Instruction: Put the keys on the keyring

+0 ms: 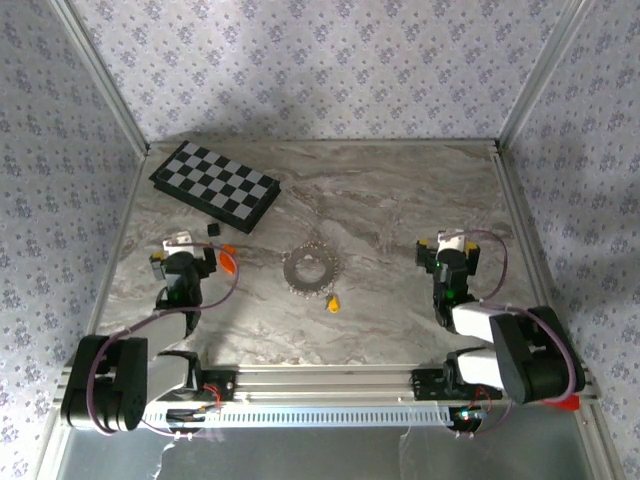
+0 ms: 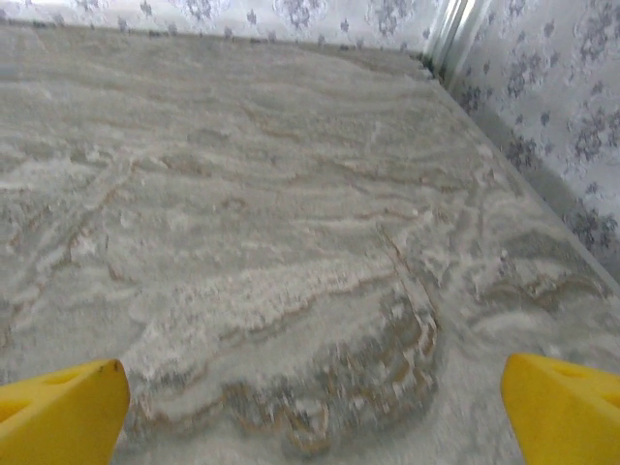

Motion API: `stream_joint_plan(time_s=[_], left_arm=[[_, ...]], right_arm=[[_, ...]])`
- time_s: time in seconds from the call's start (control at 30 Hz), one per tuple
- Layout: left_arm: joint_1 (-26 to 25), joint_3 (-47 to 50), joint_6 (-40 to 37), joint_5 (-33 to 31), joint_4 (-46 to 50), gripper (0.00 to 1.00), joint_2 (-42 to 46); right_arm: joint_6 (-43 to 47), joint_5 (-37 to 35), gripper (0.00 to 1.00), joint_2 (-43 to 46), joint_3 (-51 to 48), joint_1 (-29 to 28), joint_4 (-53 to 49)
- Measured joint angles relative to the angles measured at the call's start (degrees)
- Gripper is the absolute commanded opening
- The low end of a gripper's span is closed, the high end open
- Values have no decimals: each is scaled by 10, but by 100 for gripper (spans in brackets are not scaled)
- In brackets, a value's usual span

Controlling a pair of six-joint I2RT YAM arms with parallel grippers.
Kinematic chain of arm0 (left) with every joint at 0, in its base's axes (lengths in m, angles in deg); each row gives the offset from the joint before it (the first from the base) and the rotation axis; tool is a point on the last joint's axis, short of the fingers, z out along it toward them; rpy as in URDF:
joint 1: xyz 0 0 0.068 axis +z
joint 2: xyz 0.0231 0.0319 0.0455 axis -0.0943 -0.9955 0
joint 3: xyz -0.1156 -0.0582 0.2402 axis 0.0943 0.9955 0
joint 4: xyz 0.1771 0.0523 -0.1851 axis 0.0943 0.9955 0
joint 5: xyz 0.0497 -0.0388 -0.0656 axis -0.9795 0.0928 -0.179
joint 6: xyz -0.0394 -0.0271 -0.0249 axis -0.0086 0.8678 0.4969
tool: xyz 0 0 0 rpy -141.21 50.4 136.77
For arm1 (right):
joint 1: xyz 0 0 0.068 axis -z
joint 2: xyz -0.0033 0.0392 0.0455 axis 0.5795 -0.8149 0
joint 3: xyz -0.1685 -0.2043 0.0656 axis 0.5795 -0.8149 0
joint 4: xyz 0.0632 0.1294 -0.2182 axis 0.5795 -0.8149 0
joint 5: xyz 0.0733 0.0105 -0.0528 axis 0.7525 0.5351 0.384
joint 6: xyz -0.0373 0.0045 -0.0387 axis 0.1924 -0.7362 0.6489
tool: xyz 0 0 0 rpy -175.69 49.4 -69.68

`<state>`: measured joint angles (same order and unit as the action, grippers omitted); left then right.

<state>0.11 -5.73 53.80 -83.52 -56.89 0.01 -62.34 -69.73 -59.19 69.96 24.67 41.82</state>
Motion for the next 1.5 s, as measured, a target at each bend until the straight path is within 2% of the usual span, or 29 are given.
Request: stream_joint_plan(time_s=[0.3,0.53,0.67,1.0,1.5], left_arm=[[4,-47,0,25,-55,100,-86],[15,-52,-6,47,-132,100,-172],[16,-58,-8,57,-153,100,-220],[49,-114,-4,98,-123,100,-224],[49,-116,-2,113,-101,100,-224]], right_arm=[[30,14,100,-112,5,19,128],[18,56,100,-132,36,67,128],[13,90,100,-144,68,83,83],[-2,116,100,-143,91,100,35],[-4,118,100,-144,92,100,31]])
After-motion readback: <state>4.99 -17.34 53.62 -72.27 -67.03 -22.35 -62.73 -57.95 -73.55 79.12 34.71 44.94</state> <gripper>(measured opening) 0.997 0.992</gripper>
